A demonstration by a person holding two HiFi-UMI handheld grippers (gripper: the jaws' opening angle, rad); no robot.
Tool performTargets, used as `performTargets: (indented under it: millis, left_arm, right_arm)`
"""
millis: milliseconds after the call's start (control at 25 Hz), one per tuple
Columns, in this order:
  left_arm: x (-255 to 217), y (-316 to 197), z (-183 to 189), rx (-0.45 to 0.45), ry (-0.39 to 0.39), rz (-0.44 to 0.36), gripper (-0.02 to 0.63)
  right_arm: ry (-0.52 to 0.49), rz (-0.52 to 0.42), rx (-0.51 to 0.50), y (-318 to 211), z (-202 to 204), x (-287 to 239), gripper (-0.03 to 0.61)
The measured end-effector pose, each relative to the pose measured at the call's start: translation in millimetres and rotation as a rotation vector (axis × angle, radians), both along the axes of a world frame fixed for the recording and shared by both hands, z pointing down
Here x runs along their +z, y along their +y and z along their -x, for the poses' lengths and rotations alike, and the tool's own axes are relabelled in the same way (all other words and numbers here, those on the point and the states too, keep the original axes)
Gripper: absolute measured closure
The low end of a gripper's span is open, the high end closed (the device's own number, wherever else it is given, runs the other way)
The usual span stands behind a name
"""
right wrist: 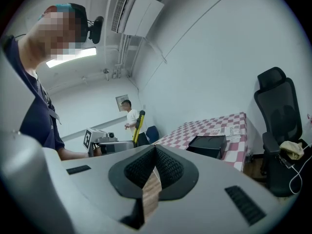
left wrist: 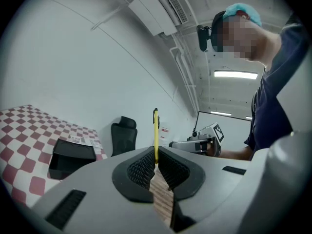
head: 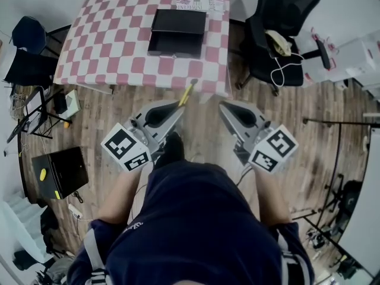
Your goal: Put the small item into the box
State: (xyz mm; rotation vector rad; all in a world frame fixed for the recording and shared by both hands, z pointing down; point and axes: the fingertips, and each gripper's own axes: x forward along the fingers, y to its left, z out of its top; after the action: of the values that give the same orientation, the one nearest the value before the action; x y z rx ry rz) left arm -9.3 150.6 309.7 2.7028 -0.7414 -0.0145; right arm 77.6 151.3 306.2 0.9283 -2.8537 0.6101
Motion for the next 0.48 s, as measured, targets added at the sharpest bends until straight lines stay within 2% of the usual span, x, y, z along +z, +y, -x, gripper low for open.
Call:
performTargets:
  millis: [480]
  left_arm:
    - [15, -139, 67, 0.057, 0.01, 0.044, 0.568]
  right_arm:
    - [0.012, 0.062, 0.042, -137, 75, 8, 0.563]
